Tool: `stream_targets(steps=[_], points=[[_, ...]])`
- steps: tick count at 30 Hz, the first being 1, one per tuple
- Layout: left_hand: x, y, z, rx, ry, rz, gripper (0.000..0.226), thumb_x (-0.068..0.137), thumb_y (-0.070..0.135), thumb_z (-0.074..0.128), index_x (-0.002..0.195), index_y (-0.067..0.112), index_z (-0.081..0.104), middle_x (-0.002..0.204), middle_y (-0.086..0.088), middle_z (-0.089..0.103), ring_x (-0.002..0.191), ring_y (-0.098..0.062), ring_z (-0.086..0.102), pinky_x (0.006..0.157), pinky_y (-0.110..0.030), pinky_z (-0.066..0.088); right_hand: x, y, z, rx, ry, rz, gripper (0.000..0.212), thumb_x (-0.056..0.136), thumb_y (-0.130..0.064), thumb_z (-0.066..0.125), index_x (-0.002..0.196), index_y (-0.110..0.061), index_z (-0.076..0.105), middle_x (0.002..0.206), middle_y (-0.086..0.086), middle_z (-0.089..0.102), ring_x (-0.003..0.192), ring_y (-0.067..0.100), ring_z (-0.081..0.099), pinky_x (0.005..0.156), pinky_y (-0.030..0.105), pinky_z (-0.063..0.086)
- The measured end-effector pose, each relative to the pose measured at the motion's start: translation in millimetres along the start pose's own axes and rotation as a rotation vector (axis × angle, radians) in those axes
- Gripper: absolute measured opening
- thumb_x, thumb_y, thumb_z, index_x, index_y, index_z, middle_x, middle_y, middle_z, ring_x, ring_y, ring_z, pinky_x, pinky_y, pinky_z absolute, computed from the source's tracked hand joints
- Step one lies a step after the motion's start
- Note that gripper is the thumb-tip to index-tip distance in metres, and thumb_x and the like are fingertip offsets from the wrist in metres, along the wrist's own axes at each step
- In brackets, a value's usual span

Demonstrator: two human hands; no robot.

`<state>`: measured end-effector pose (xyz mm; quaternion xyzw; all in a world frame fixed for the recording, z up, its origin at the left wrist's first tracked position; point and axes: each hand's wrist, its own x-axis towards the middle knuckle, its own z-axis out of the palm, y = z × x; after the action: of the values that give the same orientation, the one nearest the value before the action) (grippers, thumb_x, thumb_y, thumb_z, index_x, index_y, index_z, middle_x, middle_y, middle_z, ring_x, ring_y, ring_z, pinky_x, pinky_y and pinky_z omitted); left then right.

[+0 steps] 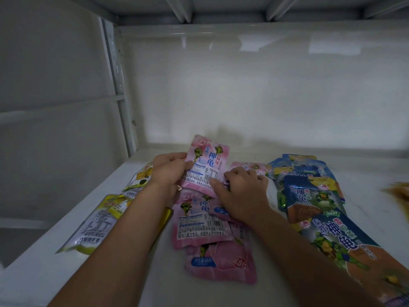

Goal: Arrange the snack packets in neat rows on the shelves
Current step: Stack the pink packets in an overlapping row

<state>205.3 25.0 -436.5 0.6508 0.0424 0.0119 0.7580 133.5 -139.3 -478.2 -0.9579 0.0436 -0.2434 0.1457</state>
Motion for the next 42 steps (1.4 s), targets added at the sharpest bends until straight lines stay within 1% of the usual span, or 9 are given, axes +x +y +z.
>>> stream_targets(steps=[4,8,12,19,22,26,32,36,42], points=[[-6.9,7.1,1.8,-0.178,-0.142,-0.016,0.029,0.094,-0.012,0.064,0.121,-0.002,0.07,0.1,-0.019,0.079,0.084,-0.031,0.08,0.066,-0.038,0.065,5.3,-0.9,-3.4,0.385,0.074,0.038,0.065,0.087,-0.07,0.041,0.12,-0.021,0.071,0.115,-0.006,0.069,0.116,0.021,0.058,0.105,0.044,0.038],[-11.6,11.9,5.2,-0.288,-0.306,-0.001,0.034,0.1,-0.008,0.055,0.132,-0.002,0.064,0.115,-0.021,0.077,0.095,-0.031,0.078,0.073,-0.036,0.065,9.8,-4.8,-7.6,0.833,0.216,0.1,0.045,0.089,-0.049,0.075,0.12,-0.021,0.059,0.101,-0.003,0.067,0.1,0.022,0.065,0.089,0.052,0.055],[-16.1,14.5,9.6,-0.345,-0.4,0.009,0.034,0.101,-0.008,0.051,0.132,0.001,0.062,0.121,-0.022,0.074,0.108,-0.035,0.075,0.084,-0.042,0.065,15.8,-3.7,-9.9,1.082,0.178,0.135,0.039,0.094,-0.037,0.074,0.114,-0.005,0.062,0.094,0.02,0.07,0.087,0.037,0.07,0.08,0.059,0.059],[-22.7,8.0,18.3,-0.141,-0.411,0.105,0.024,0.098,0.003,0.065,0.12,-0.004,0.069,0.112,-0.017,0.078,0.104,-0.029,0.077,0.084,-0.038,0.063,12.4,-4.6,-6.5,1.009,0.205,0.04,0.024,0.104,-0.02,0.064,0.081,-0.013,0.061,0.059,-0.011,0.049,0.058,0.01,0.044,0.059,0.031,0.038],[-23.5,3.4,21.1,-0.087,-0.408,0.137,0.024,0.097,0.005,0.069,0.118,-0.004,0.072,0.112,-0.018,0.078,0.106,-0.035,0.076,0.096,-0.049,0.06,14.7,-3.5,-4.5,0.97,0.253,0.029,0.027,0.101,-0.027,0.059,0.088,-0.004,0.062,0.068,0.01,0.058,0.064,0.029,0.052,0.063,0.04,0.044],[-23.5,0.7,20.4,-0.069,-0.388,0.162,0.025,0.095,0.008,0.073,0.116,-0.004,0.073,0.111,-0.02,0.078,0.106,-0.037,0.076,0.098,-0.052,0.059,15.2,-4.2,-5.0,0.964,0.244,-0.001,0.028,0.099,-0.025,0.054,0.087,0.0,0.059,0.067,0.011,0.054,0.063,0.025,0.046,0.062,0.04,0.042],[-23.4,0.0,19.1,-0.013,-0.421,0.214,0.018,0.092,0.006,0.075,0.077,0.012,0.081,0.094,-0.012,0.081,0.086,-0.016,0.077,0.074,-0.021,0.058,16.2,-7.4,-16.1,1.156,0.23,0.04,0.052,0.091,-0.043,0.058,0.09,0.009,0.056,0.079,0.03,0.051,0.067,0.034,0.048,0.065,0.045,0.045],[-26.1,-0.2,20.6,-0.022,-0.444,0.217,0.019,0.095,0.003,0.071,0.111,-0.005,0.075,0.109,-0.019,0.079,0.096,-0.028,0.077,0.075,-0.028,0.061,17.5,-4.1,-8.7,1.104,0.274,0.014,0.068,0.09,-0.055,0.059,0.09,0.012,0.057,0.087,0.037,0.059,0.074,0.045,0.06,0.072,0.059,0.053],[-33.0,5.9,23.4,-0.106,-0.447,0.143,0.028,0.099,0.014,0.068,0.119,-0.005,0.071,0.113,-0.02,0.077,0.105,-0.033,0.076,0.088,-0.039,0.063,19.2,-6.0,-8.3,1.185,0.153,0.117,0.079,0.076,-0.068,0.07,0.101,0.006,0.063,0.104,0.035,0.065,0.098,0.055,0.064,0.083,0.069,0.054]])
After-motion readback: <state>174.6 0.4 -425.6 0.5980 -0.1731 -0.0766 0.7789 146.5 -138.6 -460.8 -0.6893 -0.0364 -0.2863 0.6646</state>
